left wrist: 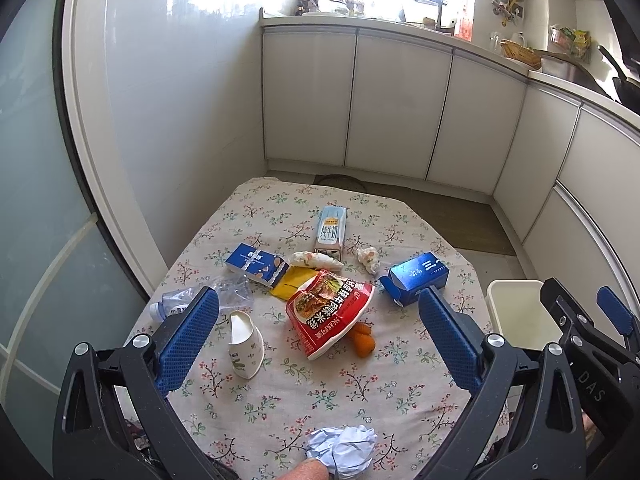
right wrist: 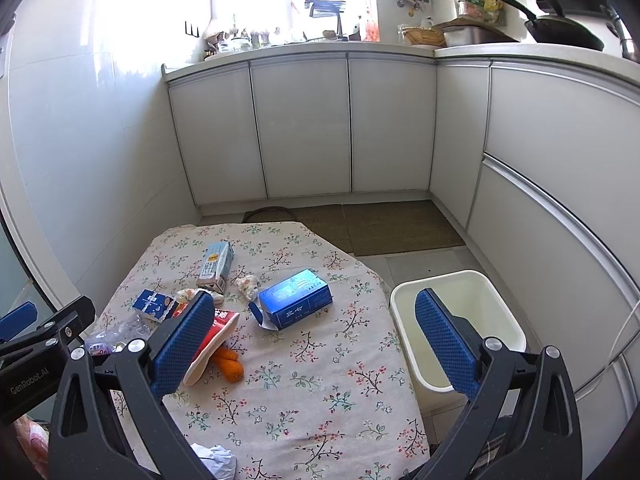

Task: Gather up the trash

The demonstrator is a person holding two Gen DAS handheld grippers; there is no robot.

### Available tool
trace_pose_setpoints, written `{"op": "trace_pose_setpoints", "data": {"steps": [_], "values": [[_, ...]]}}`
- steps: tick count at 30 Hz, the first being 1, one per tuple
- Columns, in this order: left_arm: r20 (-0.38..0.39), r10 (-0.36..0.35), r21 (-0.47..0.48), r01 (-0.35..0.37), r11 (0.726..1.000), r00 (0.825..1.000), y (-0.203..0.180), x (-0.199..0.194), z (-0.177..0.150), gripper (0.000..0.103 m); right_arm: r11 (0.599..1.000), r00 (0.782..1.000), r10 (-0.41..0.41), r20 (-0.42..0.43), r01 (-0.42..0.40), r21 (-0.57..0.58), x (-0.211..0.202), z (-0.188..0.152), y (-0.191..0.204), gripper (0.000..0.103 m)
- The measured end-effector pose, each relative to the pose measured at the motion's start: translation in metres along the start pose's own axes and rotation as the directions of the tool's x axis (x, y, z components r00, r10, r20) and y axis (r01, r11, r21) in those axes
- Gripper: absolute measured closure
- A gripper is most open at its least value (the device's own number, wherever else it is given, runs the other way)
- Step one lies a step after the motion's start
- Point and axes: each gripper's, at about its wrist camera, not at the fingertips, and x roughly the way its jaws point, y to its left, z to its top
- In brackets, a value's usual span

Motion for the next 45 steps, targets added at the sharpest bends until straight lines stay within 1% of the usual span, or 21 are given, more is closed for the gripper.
{"op": "trace_pose_setpoints", "data": {"steps": [12, 13, 14, 19, 21, 23, 29, 34, 37, 39, 40, 41, 43, 45], "values": [[-0.008, 0.002, -0.006, -0.002, 1.000, 1.000, 0.001, 0.002, -0.002, 0.007, 1.000, 1.000, -0.001, -0.023, 0.001, 0.004, 0.002, -0.003, -0.001, 0.006], [-0.009, 0.002, -0.007, -0.002, 1.000, 1.000, 0.001, 0.002, -0.002, 0.007, 1.000, 1.000, -0.003, -0.028, 0.003, 0.003, 0.003, -0.003, -0.001, 0.006], [-0.012, 0.003, -0.007, -0.003, 1.000, 1.000, 0.001, 0.003, -0.002, 0.007, 1.000, 0.999, -0.007, -0.053, 0.007, 0.001, 0.004, -0.003, -0.001, 0.006], [-0.021, 0.006, -0.008, -0.006, 1.000, 1.000, 0.000, 0.004, -0.003, 0.007, 1.000, 0.997, -0.011, -0.074, 0.011, -0.001, 0.005, -0.003, -0.001, 0.006], [-0.025, 0.010, -0.009, -0.010, 1.000, 1.000, 0.000, 0.005, -0.004, 0.007, 1.000, 0.998, -0.009, -0.069, 0.009, 0.001, 0.005, -0.003, -0.002, 0.006], [-0.030, 0.011, -0.009, -0.011, 1.000, 0.999, 0.000, 0.007, -0.004, 0.007, 1.000, 0.996, -0.013, -0.093, 0.013, -0.002, 0.006, -0.003, -0.002, 0.006], [-0.041, 0.012, -0.010, -0.013, 1.000, 0.999, 0.001, 0.012, -0.005, 0.007, 1.000, 0.999, -0.004, -0.051, 0.004, 0.006, 0.011, -0.005, 0.000, 0.006], [-0.064, 0.015, -0.014, -0.016, 1.000, 0.998, 0.003, 0.020, -0.006, 0.007, 1.000, 0.997, -0.004, -0.081, 0.005, 0.005, 0.020, -0.008, 0.001, 0.006], [-0.100, 0.017, -0.029, -0.020, 0.999, 0.995, 0.007, 0.031, -0.008, 0.007, 1.000, 0.993, -0.001, -0.118, 0.002, 0.008, 0.030, -0.011, -0.001, 0.006], [-0.153, 0.010, -0.056, -0.019, 0.998, 0.988, 0.014, 0.045, -0.012, 0.007, 1.000, 0.986, 0.013, -0.165, -0.011, 0.013, 0.041, -0.014, -0.003, 0.006], [-0.191, 0.007, -0.080, -0.022, 0.997, 0.982, 0.021, 0.055, -0.014, 0.007, 1.000, 0.979, 0.024, -0.200, -0.021, 0.017, 0.049, -0.017, -0.005, 0.006], [-0.213, 0.008, -0.094, -0.028, 0.995, 0.977, 0.026, 0.062, -0.015, 0.007, 0.999, 0.973, 0.034, -0.227, -0.030, 0.023, 0.055, -0.020, -0.006, 0.006], [-0.267, 0.020, -0.123, -0.054, 0.991, 0.963, 0.039, 0.077, -0.018, 0.007, 0.997, 0.951, 0.059, -0.303, -0.044, 0.056, 0.073, -0.029, -0.014, 0.006], [-0.325, 0.037, -0.142, -0.088, 0.986, 0.945, 0.052, 0.095, -0.021, 0.007, 0.995, 0.935, 0.074, -0.346, -0.048, 0.083, 0.088, -0.038, -0.021, 0.006]]}}
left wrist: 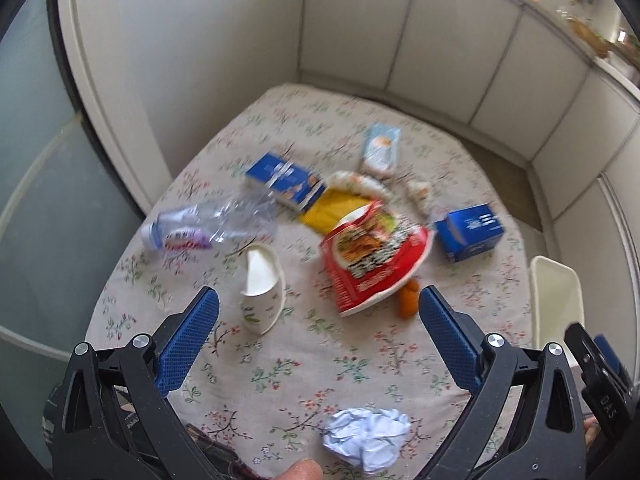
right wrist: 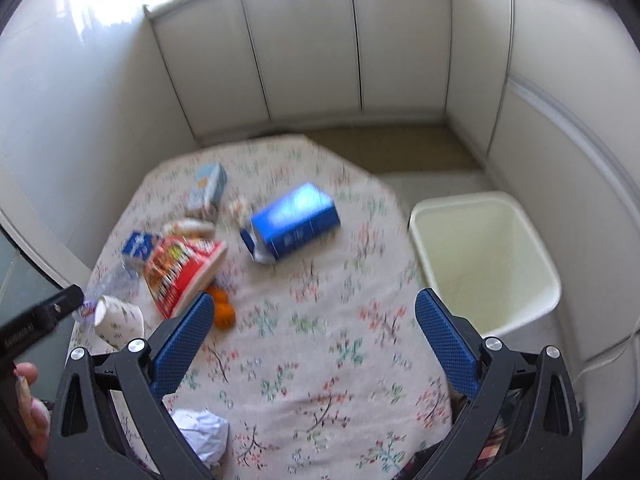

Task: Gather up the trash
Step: 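Reach the left gripper to the plastic-wrapped bread roll and close on it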

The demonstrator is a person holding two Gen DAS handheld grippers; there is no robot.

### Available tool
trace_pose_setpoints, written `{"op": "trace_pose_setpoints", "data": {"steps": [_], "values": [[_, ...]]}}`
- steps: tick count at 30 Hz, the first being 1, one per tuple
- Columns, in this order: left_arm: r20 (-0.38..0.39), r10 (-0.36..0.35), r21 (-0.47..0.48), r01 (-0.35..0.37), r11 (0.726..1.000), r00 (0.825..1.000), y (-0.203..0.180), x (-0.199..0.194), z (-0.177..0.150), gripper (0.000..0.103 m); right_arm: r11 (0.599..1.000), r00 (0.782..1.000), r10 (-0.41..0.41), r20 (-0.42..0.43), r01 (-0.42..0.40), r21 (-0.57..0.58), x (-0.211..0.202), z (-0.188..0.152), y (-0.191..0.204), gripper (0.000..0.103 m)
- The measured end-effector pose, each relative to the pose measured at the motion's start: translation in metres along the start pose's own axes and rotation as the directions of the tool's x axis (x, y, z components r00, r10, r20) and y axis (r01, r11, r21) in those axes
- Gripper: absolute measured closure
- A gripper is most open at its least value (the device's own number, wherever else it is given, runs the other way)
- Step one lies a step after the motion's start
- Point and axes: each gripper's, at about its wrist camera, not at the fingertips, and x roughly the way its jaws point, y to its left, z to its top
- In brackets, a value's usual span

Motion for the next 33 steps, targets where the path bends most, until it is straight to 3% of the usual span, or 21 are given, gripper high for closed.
{"op": "trace_pose_setpoints", "data": {"steps": [4, 7, 12, 15, 18, 22, 24, 30, 33], "values": [[-0.099, 0.017, -0.032, -0.020, 0.999, 0.995, 0.017, 0.031, 0.012, 0.007, 0.997, 0.995, 0.055, -0.084, -0.051, 0.051, 0.032, -0.010, -0.013, 0.006], [-0.148, -0.002, -0.119, -0.016, 0.993, 0.989, 0.040, 0.051, 0.022, 0.007, 0.996, 0.987, 0.080, -0.143, -0.072, 0.060, 0.052, -0.019, -0.022, 0.006], [-0.240, -0.092, -0.335, 0.007, 0.942, 0.966, 0.085, 0.084, 0.034, 0.007, 0.988, 0.965, 0.145, -0.218, -0.128, 0.090, 0.077, -0.033, -0.037, 0.006], [-0.261, -0.100, -0.378, -0.006, 0.926, 0.960, 0.100, 0.090, 0.046, 0.007, 0.982, 0.953, 0.174, -0.248, -0.151, 0.110, 0.087, -0.036, -0.042, 0.006], [-0.251, -0.104, -0.463, -0.025, 0.886, 0.962, 0.122, 0.088, 0.055, 0.007, 0.979, 0.946, 0.194, -0.261, -0.167, 0.121, 0.095, -0.038, -0.047, 0.006], [-0.287, -0.150, -0.545, -0.032, 0.838, 0.946, 0.143, 0.101, 0.056, 0.007, 0.971, 0.935, 0.224, -0.276, -0.192, 0.140, 0.103, -0.037, -0.050, 0.006], [-0.310, -0.161, -0.537, -0.033, 0.843, 0.937, 0.142, 0.102, 0.053, 0.007, 0.970, 0.932, 0.227, -0.282, -0.193, 0.145, 0.106, -0.037, -0.051, 0.006], [-0.311, -0.189, -0.372, 0.064, 0.926, 0.932, 0.079, 0.101, 0.067, 0.007, 0.965, 0.920, 0.246, -0.304, -0.201, 0.171, 0.116, -0.039, -0.055, 0.006], [-0.309, -0.201, -0.312, 0.100, 0.945, 0.930, 0.046, 0.110, 0.082, 0.007, 0.964, 0.921, 0.249, -0.299, -0.207, 0.166, 0.116, -0.040, -0.054, 0.006]]}}
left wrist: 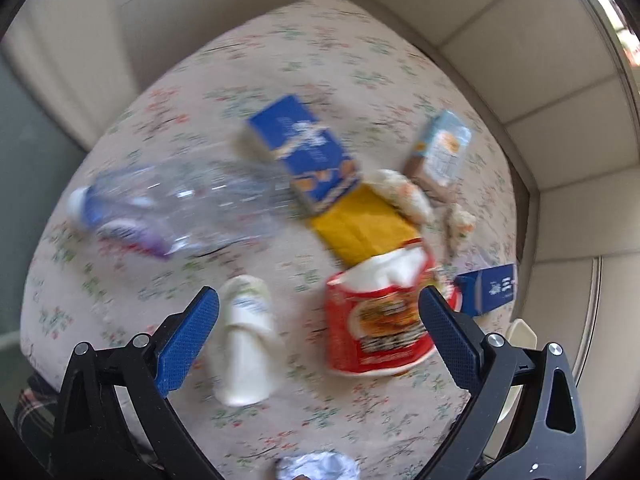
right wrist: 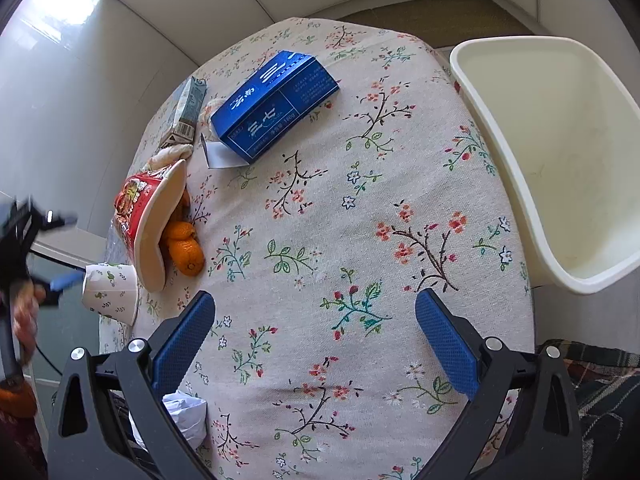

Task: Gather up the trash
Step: 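Reach the left gripper to the plastic-wrapped bread roll and close on it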

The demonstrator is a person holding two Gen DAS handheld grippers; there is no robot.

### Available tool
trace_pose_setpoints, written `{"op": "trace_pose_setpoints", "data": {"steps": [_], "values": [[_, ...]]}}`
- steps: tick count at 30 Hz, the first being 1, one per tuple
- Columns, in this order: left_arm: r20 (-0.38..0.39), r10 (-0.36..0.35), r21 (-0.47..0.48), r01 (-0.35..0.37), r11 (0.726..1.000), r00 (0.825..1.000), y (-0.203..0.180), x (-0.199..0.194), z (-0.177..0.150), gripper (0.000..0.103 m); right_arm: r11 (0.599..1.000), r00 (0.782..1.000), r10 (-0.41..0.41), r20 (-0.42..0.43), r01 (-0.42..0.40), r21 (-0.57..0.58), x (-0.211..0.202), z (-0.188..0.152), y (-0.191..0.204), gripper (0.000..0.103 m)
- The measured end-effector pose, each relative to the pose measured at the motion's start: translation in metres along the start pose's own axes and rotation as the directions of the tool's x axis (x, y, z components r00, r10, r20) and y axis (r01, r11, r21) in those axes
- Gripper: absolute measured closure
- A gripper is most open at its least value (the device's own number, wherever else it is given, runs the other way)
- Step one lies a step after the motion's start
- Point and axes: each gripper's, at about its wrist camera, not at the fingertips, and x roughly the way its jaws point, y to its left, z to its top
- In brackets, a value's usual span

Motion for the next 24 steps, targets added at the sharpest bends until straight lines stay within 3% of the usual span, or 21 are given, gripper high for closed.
{"op": "trace_pose_setpoints", "data": {"steps": [5, 10, 13, 15, 17, 22, 24], "values": [[-0.020, -0.012, 0.034, 0.013, 0.999, 1.000, -0.053, 0.040, 0.023, 0.009, 1.000, 1.000, 0.000, 0.009, 0.000, 0.012, -0.002, 0.002, -0.005, 0.006], [-0.034, 0.059, 0.011, -0.058, 0.998, 0.998, -0.072, 0.076, 0.036, 0.009, 0.999, 1.000, 0.019, -0.005, -0.018, 0.032, 0.001, 0.004, -0.010, 0.006], [-0.042, 0.077, -0.045, -0.079, 0.996, 0.996, -0.065, 0.091, 0.044, 0.011, 0.999, 0.999, 0.028, -0.017, -0.027, 0.028, 0.004, 0.005, -0.009, 0.006], [-0.102, 0.016, -0.105, -0.027, 0.994, 0.995, -0.059, 0.106, 0.050, 0.025, 0.999, 0.999, 0.032, -0.026, -0.031, 0.024, 0.006, 0.005, -0.008, 0.006], [-0.149, -0.027, -0.156, 0.004, 0.988, 0.989, -0.053, 0.119, 0.052, 0.029, 0.999, 0.999, 0.034, -0.033, -0.033, 0.023, 0.007, 0.004, -0.007, 0.006], [-0.107, -0.013, -0.121, 0.000, 0.993, 0.994, -0.063, 0.122, 0.057, 0.041, 0.999, 0.999, 0.031, -0.043, -0.030, 0.016, 0.010, 0.004, -0.007, 0.006], [-0.115, -0.026, -0.092, 0.016, 0.996, 0.993, -0.070, 0.126, 0.058, 0.057, 0.999, 0.999, 0.030, -0.043, -0.029, 0.014, 0.010, 0.004, -0.008, 0.006]]}}
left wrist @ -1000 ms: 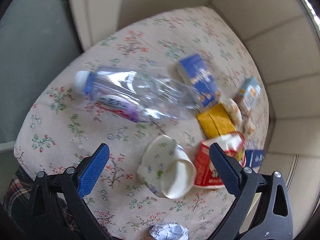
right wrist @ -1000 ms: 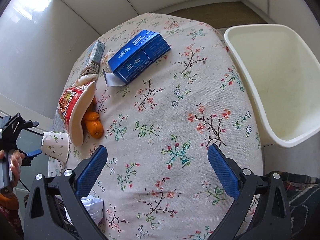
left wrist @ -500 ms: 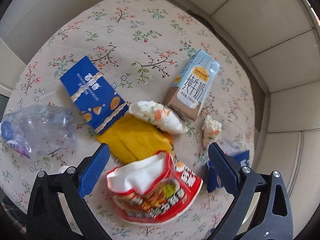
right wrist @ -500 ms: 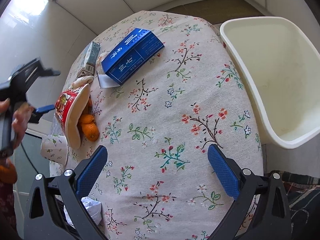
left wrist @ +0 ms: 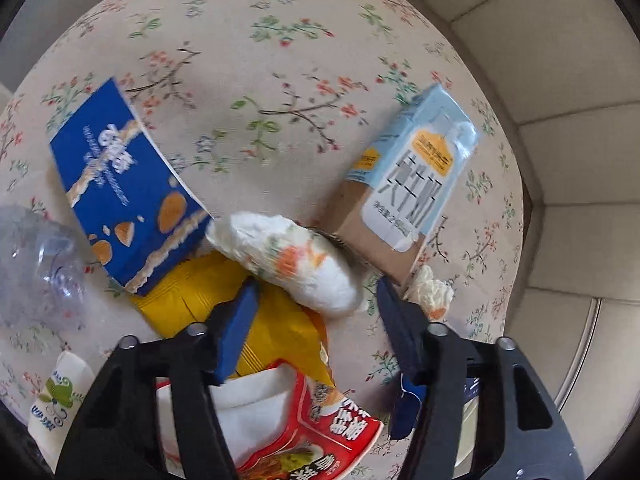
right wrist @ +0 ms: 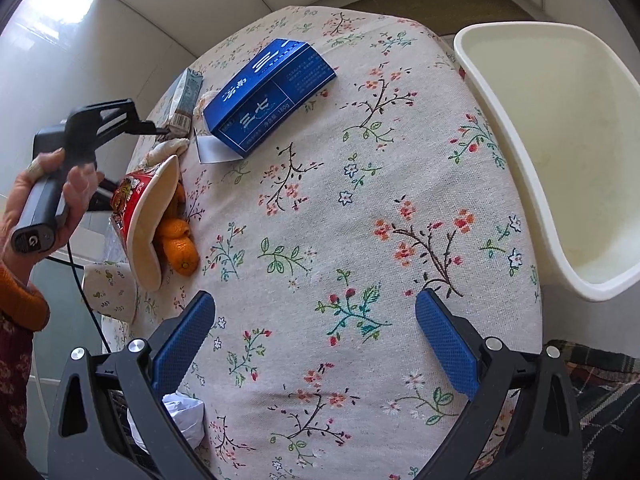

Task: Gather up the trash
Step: 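Reach the left gripper to the plastic-wrapped bread roll and close on it, then lift the bread roll with the left gripper while the right gripper grasps the crumpled paper ball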

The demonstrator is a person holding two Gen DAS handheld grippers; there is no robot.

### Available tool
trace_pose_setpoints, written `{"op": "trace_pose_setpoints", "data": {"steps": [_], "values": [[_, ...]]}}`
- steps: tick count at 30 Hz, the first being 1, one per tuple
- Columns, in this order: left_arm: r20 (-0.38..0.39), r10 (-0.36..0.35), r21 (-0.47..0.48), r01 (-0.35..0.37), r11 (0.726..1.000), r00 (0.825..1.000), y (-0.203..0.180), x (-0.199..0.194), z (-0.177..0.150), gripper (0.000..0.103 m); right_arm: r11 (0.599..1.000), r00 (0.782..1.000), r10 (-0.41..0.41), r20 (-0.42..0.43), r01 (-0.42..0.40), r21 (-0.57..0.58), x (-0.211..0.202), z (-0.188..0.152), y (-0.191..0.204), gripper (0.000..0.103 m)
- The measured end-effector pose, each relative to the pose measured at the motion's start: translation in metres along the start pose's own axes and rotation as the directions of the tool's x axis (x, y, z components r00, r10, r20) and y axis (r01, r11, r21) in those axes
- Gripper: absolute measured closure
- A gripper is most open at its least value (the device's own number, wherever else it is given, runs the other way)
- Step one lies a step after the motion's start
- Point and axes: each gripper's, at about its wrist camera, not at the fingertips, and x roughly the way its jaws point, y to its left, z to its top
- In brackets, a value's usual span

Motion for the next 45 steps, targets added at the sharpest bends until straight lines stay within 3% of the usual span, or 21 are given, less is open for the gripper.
{"op": "trace_pose_setpoints", "data": {"steps": [4, 8, 12, 17, 24, 32, 38, 42, 45], "values": [[-0.014, 0.008, 0.081, -0.007, 0.997, 1.000, -0.010, 0.001, -0.011, 0.072, 1.000, 1.000, -0.005, 0.001, 0.005, 0.000, 0.002, 0.000, 0.000, 0.006], [0.004, -0.026, 0.100, 0.025, 0.995, 1.000, -0.010, -0.002, -0.017, 0.085, 1.000, 1.000, -0.021, 0.004, 0.021, -0.012, 0.005, -0.002, 0.004, 0.006], [0.050, -0.062, 0.129, 0.055, 0.990, 0.997, -0.011, -0.016, -0.021, 0.090, 0.999, 0.999, -0.034, 0.010, 0.035, -0.023, 0.008, -0.004, 0.008, 0.006], [0.017, -0.089, 0.098, 0.087, 0.991, 0.996, 0.000, -0.025, -0.021, 0.090, 0.998, 0.999, -0.043, 0.014, 0.044, -0.036, 0.008, -0.007, 0.014, 0.006], [0.032, -0.092, -0.043, 0.094, 0.995, 0.995, 0.014, -0.012, -0.011, 0.075, 0.994, 0.999, -0.003, 0.051, 0.009, -0.108, 0.003, -0.009, 0.028, 0.006], [0.064, -0.008, -0.052, 0.012, 0.999, 0.998, 0.010, -0.002, 0.006, 0.070, 0.985, 0.998, 0.000, 0.066, 0.011, -0.174, 0.001, -0.011, 0.039, 0.006], [0.131, 0.002, 0.086, -0.013, 0.996, 0.991, 0.000, -0.018, -0.005, 0.075, 0.983, 0.998, -0.007, 0.066, 0.019, -0.183, 0.003, -0.012, 0.039, 0.006], [0.171, -0.065, 0.212, 0.027, 0.977, 0.983, -0.002, -0.056, -0.029, 0.075, 0.970, 0.998, 0.033, 0.050, -0.020, -0.244, 0.000, -0.019, 0.052, 0.006], [0.197, -0.146, 0.323, 0.076, 0.943, 0.970, 0.003, -0.103, -0.064, 0.075, 0.941, 0.996, 0.085, 0.024, -0.072, -0.331, -0.004, -0.031, 0.072, 0.006]]}}
